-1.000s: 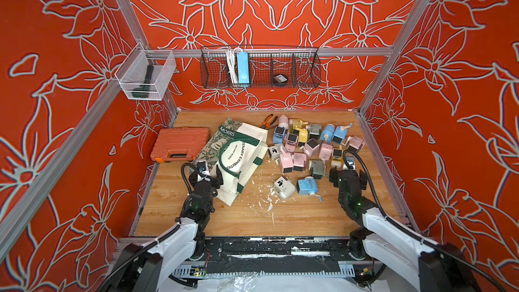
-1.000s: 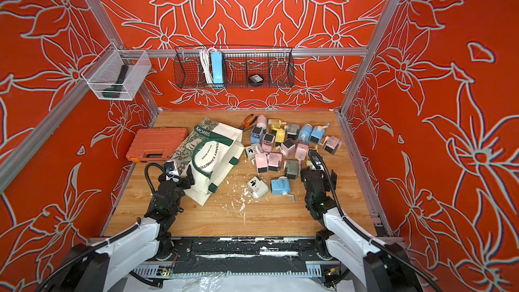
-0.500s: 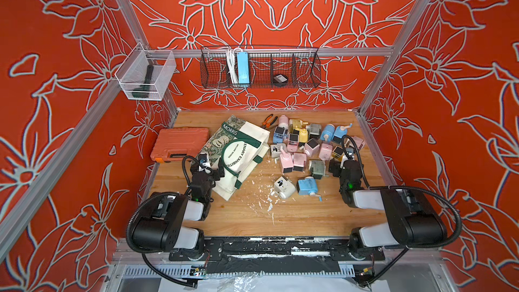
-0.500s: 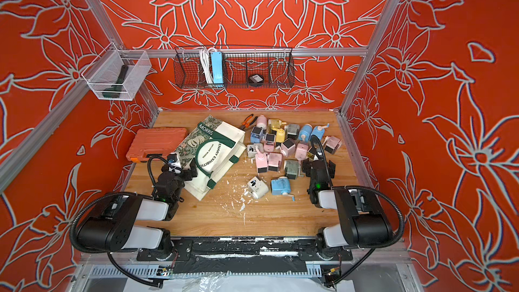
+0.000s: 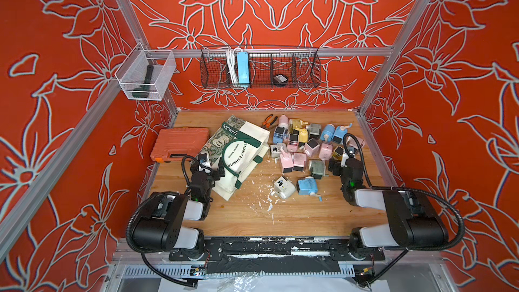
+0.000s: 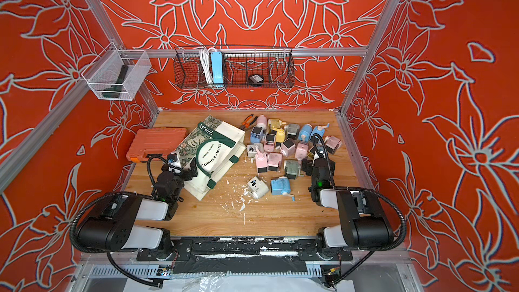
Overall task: Take out the pencil sharpeners from the tote bags
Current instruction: Reset both arms
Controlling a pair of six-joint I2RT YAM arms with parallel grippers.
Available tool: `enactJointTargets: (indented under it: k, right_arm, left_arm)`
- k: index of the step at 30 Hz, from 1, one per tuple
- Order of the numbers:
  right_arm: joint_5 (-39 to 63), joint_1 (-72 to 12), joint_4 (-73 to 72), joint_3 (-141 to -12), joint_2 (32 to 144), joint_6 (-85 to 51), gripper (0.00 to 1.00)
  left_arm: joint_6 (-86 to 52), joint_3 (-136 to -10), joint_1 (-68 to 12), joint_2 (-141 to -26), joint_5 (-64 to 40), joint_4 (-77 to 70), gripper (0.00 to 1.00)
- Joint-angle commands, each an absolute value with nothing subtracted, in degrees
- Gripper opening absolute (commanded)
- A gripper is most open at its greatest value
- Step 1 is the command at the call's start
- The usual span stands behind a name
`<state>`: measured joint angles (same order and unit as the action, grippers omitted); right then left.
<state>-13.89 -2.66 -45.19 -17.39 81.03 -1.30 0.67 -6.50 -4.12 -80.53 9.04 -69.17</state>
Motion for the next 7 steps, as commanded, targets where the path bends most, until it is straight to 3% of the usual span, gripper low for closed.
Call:
enactJointTargets:
  k: [1,7]
  right_arm:
    - [-13.44,-2.99,-43.22,-20.42,82.2,-1.88,0.98]
    - [-12.61,-2.99,-45.91,-18.13,80.51,-1.56,0.98]
  left_arm:
    - [0.44,-6.86,-3.82,-80.61,7.82,-69.62,0.97]
    - [0.44,-6.93,-3.86,-80.65,7.87,-69.68,0.97]
